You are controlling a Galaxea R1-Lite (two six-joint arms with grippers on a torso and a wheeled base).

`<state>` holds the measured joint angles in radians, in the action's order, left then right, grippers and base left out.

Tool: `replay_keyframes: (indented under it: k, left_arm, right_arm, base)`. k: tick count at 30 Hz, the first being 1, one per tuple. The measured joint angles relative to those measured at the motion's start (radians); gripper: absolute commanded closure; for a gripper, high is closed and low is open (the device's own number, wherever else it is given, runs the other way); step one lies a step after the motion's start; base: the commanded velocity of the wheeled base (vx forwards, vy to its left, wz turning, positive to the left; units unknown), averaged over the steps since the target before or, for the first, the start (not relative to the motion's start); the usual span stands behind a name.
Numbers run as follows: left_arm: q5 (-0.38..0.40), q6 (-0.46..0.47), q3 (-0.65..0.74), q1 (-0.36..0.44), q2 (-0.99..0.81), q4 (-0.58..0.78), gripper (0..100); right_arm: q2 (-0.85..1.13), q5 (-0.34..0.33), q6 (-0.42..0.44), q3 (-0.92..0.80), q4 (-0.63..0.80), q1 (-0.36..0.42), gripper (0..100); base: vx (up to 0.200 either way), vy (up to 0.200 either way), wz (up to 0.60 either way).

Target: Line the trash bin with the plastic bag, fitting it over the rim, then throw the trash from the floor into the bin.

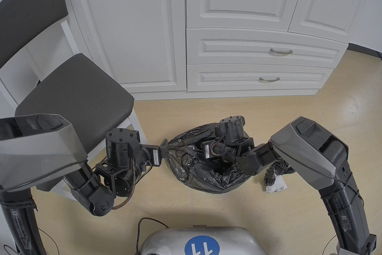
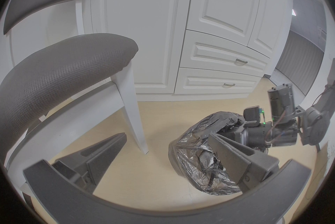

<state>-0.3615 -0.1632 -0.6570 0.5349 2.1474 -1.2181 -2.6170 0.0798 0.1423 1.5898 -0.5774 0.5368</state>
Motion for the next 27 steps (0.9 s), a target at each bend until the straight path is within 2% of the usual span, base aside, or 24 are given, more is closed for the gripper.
replay_keyframes:
  k: [8,12,20,27]
  left_arm:
    - [0.000,0.000,0.003,-0.017,0.004,-0.023,0]
    - [0.000,0.000,0.003,-0.021,0.006,-0.026,0]
    - [0.000,0.000,0.003,-0.023,0.008,-0.027,0]
    - [0.000,0.000,0.003,-0.015,0.017,-0.033,0]
  right_arm:
    - [-0.133,0.090,0.023,0.224,0.002,-0.042,100]
    - [-0.170,0.097,0.052,0.260,-0.002,-0.055,100]
    - [-0.140,0.091,0.070,0.208,0.001,-0.061,100]
    - [-0.013,0.051,0.069,0.042,0.001,-0.064,100]
  base:
    - [0.000,0.000,0.00]
    - [0.000,0.000,0.00]
    - [0.000,0.000,0.00]
    - [0.000,0.000,0.00]
